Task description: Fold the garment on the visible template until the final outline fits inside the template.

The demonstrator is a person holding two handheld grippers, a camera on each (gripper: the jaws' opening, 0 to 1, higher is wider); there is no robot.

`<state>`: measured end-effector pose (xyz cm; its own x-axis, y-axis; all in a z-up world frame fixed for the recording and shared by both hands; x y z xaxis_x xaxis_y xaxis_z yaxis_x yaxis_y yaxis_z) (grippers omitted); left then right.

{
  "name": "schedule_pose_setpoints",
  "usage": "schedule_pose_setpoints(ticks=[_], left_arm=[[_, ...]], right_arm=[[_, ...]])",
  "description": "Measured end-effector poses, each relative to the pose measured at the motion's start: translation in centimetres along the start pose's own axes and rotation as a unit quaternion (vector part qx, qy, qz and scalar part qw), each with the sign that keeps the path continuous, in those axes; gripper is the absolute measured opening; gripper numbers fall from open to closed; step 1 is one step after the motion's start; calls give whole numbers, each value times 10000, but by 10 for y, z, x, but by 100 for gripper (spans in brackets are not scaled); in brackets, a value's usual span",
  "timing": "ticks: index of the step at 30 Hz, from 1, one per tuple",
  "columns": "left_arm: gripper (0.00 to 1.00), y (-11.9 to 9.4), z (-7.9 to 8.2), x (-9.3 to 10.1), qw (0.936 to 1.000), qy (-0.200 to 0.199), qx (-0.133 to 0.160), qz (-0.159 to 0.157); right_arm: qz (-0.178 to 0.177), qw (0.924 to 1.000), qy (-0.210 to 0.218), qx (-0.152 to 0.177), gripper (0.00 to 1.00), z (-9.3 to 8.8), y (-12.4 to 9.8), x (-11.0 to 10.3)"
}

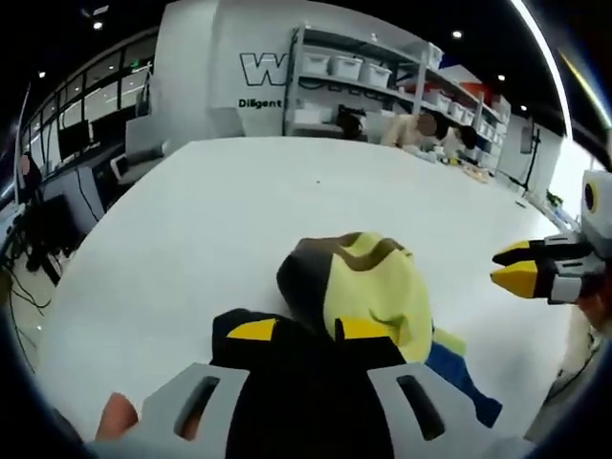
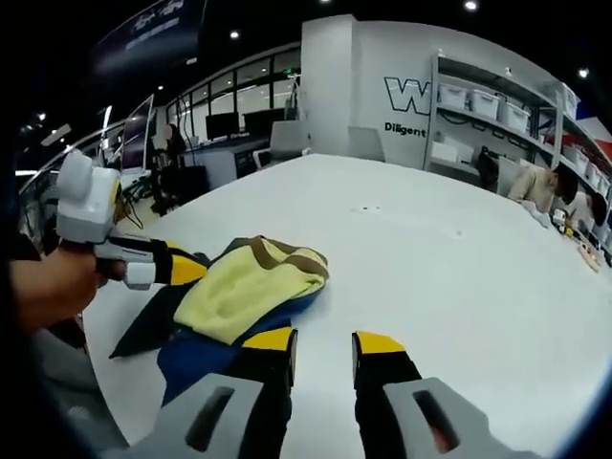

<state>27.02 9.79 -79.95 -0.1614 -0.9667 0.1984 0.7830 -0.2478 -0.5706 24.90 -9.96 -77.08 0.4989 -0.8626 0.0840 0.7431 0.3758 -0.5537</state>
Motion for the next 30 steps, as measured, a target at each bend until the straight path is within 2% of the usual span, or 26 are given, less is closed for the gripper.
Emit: schedule_pose_setpoints(ticks=[10, 17, 21, 30], left_arm=[[13, 10, -9, 3, 9991, -314, -276, -88], [0, 10, -7, 4, 9987, -415, -261, -136], [0, 10, -10, 2, 9985, -423, -325, -101], [0, 0, 2, 1, 9998, -167, -98, 16]], right_arm=[[-64, 9999, 51, 65, 19, 2, -2, 5], [-81, 10000, 30, 33, 18, -1, -1, 7], [-81, 10000, 27, 29, 18, -2, 0, 7], [-73, 10000, -5, 7, 18, -3, 0, 6]])
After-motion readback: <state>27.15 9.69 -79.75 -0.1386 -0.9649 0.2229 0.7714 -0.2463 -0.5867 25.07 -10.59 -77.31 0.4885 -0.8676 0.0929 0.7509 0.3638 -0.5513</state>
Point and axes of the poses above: the point that each gripper's makers call its tool centre point, and the gripper's own axes: y roughly forward along the fingers, x roughly to its right, z roughly out of its top, the point moved 3 cm from there along -y, roughly backward along the fingers, and after that the axes turned 6 degrees about -y, right-handed, at the moved point
